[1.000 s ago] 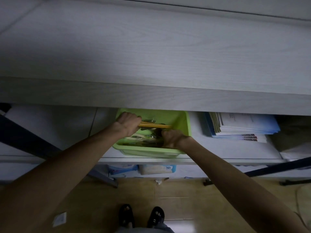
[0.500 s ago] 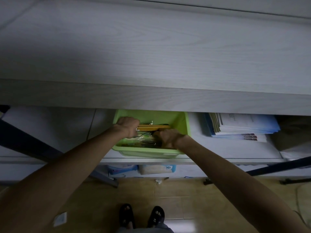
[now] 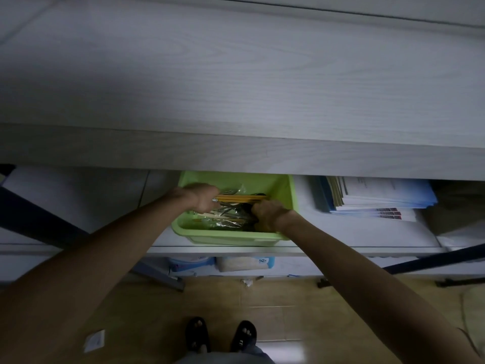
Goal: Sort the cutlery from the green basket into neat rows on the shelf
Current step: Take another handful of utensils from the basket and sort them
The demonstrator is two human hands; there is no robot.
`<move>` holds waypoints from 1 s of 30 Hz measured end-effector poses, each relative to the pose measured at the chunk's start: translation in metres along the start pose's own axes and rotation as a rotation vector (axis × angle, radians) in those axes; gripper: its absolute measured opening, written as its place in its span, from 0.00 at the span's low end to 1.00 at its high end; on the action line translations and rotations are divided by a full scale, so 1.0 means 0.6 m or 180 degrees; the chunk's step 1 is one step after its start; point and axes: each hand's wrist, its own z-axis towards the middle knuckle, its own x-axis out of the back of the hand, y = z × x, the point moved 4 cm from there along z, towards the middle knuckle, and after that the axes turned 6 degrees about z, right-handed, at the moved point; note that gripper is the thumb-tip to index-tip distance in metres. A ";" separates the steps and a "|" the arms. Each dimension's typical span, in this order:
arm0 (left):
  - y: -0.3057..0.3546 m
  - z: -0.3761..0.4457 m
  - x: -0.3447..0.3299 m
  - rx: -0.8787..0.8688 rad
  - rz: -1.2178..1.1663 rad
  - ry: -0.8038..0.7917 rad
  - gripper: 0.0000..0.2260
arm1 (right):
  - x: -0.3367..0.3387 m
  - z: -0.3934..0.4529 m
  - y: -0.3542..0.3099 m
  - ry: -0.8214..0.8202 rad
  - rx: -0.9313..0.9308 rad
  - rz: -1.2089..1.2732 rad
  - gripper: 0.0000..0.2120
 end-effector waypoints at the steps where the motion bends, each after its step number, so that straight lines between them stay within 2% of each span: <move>1: 0.000 0.002 -0.001 -0.0021 0.0109 0.0079 0.14 | 0.001 0.000 -0.001 0.0018 0.0028 -0.0086 0.16; 6: 0.004 -0.001 -0.002 -0.0056 0.0391 0.0317 0.10 | 0.012 0.002 -0.002 0.0308 0.0102 -0.0576 0.15; 10: 0.009 -0.011 0.001 -0.0058 0.0641 0.0499 0.08 | 0.013 -0.003 -0.002 0.0334 0.0122 -0.0878 0.13; 20: 0.006 -0.042 0.025 -0.0167 0.0882 0.0907 0.05 | 0.031 -0.030 0.000 0.0628 0.0121 -0.0708 0.12; 22: 0.002 -0.048 0.033 -0.0195 0.0971 0.1036 0.07 | 0.040 -0.039 -0.001 0.0704 0.0133 -0.0663 0.13; 30: -0.003 -0.067 0.039 -0.0021 0.0388 0.0989 0.11 | 0.081 -0.081 -0.001 0.0912 0.0002 -0.0608 0.16</move>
